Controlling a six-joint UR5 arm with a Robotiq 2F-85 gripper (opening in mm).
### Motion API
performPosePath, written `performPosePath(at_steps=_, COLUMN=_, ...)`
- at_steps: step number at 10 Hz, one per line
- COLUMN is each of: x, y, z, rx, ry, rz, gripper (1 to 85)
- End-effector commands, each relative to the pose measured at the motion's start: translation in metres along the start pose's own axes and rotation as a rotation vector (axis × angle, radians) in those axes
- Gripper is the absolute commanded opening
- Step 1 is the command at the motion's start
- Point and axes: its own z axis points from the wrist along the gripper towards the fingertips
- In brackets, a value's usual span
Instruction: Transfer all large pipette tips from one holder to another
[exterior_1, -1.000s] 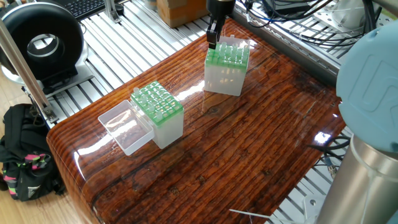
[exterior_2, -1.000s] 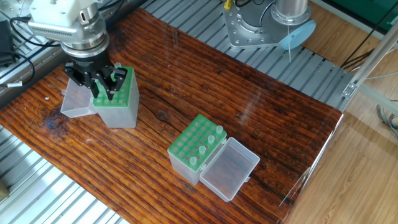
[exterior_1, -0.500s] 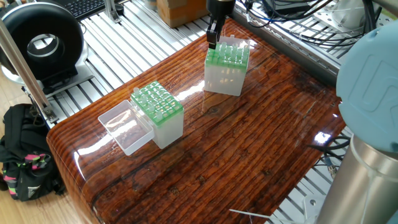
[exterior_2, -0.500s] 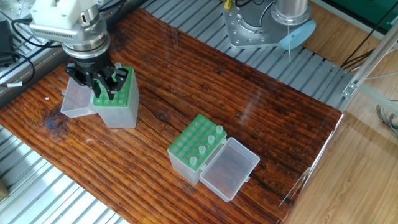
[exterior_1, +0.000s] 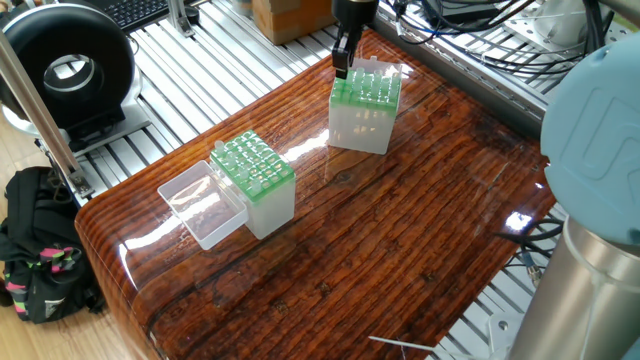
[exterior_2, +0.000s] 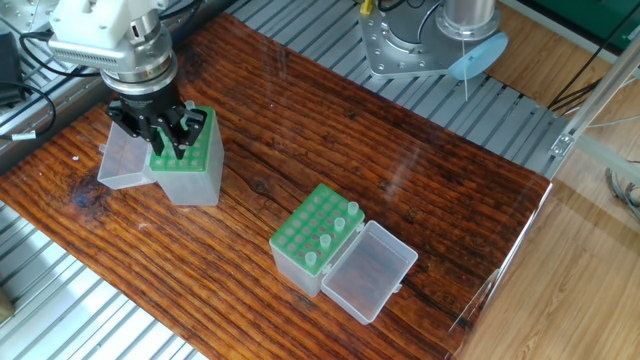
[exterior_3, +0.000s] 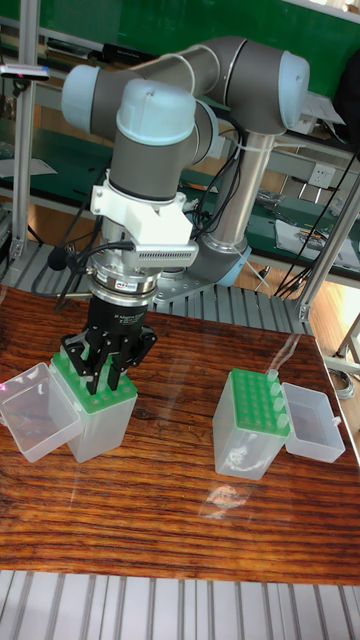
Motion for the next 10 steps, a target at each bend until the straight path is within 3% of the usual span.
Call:
performPosePath(at_steps=1, x=-0.0009, y=0.0011, z=-0.0006, rx=-0.008, ry=-0.006, rz=0.006, gripper=33.3)
performPosePath(at_steps=10, x=-0.0005, y=0.001, z=-0.0011, rx=-0.007, ry=-0.004, rz=0.006, gripper=29.0)
